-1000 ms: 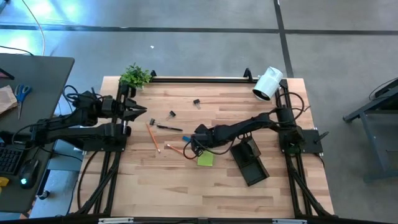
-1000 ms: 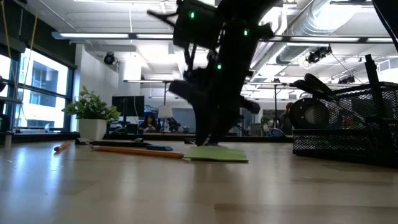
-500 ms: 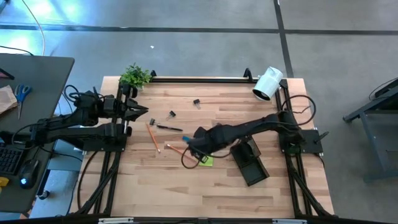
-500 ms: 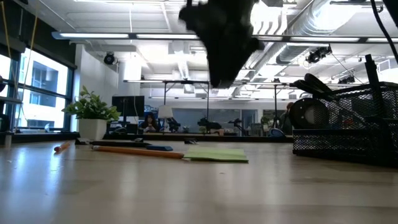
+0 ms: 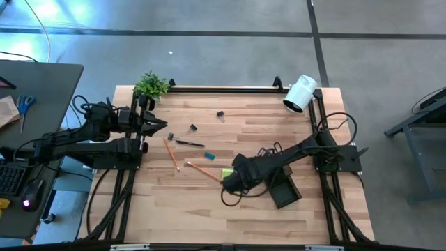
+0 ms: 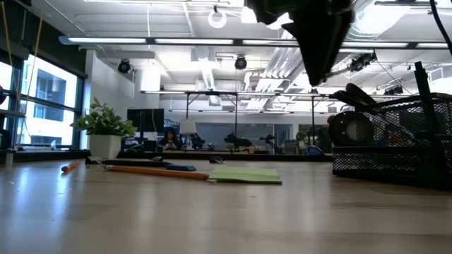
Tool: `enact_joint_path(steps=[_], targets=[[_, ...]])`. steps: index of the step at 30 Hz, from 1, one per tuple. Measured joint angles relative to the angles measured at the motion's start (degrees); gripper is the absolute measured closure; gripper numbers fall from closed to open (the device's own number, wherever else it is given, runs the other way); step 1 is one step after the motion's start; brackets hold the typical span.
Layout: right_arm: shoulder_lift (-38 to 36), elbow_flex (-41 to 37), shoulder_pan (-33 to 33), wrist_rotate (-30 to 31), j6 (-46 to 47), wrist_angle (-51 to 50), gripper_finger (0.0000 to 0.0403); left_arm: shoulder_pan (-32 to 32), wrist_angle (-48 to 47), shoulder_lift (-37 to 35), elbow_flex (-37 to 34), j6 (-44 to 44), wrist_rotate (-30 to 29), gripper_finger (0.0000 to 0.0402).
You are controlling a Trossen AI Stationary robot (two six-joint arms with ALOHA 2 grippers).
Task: Pick and place office supplies into organizer
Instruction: Put the black binder clip into the black desk organizer, then put the blue eraser into the black desk organizer
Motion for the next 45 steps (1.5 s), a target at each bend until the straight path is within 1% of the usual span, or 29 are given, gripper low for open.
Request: enact_joint_path(steps=[9,17,22,30,38,40,45], targets=[[-0.4,-8.5,0.9,-1.6,3.1,0.1,0.0268,0.0,0.0,0.0,0.0,0.0,0.0,0.0383],[-5.7,-16.1,1.2,0.8,9.9,0.7,0.0267,0.0,0.0,0.0,0.0,0.1,0.0,0.0383],[-8.7,-19.2,2.1,3.5,12.6,5.6,0.0257,0.0,0.0,0.0,0.0,0.1,0.0,0.0383],[-9.0,-19.8,2.1,3.4,13.6,5.7,0.0228,0.0,0.0,0.0,0.0,0.1,0.0,0.0383],[-9.0,-19.8,2.1,3.5,13.8,5.6,0.0207,0.0,0.0,0.0,0.0,0.1,0.0,0.0383],[-9.0,-19.7,2.1,4.6,13.8,6.3,0.0204,0.0,0.0,0.0,0.0,0.1,0.0,0.0383],[-9.0,-18.4,2.0,11.1,11.4,13.1,0.0204,0.0,-0.3,0.0,0.0,0.2,-0.5,0.0382]])
